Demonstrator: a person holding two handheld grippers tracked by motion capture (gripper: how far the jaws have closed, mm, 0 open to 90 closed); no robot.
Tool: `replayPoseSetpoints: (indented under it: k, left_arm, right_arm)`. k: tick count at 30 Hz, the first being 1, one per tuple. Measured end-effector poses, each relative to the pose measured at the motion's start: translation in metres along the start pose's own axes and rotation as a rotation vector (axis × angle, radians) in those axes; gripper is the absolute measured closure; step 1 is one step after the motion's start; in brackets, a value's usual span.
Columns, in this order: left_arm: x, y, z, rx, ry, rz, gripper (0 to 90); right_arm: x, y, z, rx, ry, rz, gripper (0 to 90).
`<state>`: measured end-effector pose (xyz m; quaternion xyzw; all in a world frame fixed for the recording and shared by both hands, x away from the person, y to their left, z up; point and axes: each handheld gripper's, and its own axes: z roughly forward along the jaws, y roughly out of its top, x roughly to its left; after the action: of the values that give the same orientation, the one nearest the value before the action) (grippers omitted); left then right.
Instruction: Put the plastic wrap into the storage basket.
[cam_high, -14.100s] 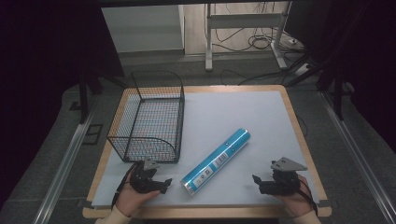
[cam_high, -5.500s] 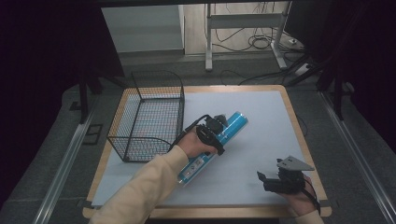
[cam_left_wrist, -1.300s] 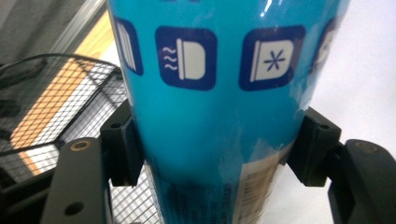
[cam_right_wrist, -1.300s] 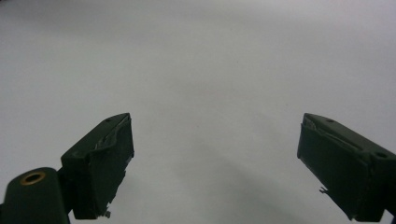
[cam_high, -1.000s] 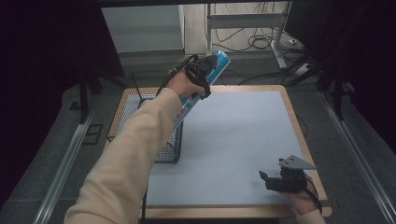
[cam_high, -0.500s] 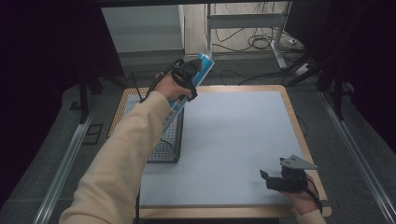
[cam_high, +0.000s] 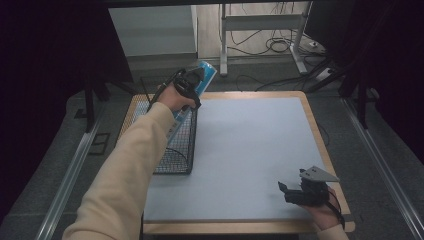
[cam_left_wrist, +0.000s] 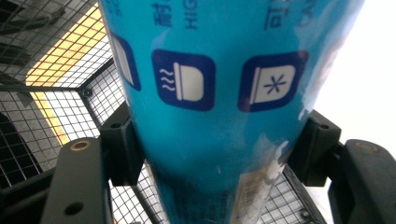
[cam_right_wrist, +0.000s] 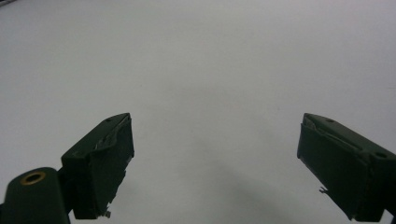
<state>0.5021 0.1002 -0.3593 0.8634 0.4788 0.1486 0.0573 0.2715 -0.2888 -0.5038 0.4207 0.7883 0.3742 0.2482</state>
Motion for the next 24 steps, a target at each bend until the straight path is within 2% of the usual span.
replayPoseSetpoints:
  k: [10,14,24]
  left_arm:
    - [0.012,-0.005,0.020,0.015,0.012,-0.015,31.3]
    - [0.018,-0.006,0.033,0.034,0.035,-0.020,31.4]
    - [0.026,-0.005,0.054,0.060,0.024,-0.032,31.3]
  right_arm:
    - [0.000,-0.001,0.001,0.002,-0.001,0.000,11.2]
    - [0.000,0.000,0.000,-0.001,-0.003,0.004,11.2]
    - [-0.001,-0.001,0.001,0.006,-0.007,0.007,11.2]
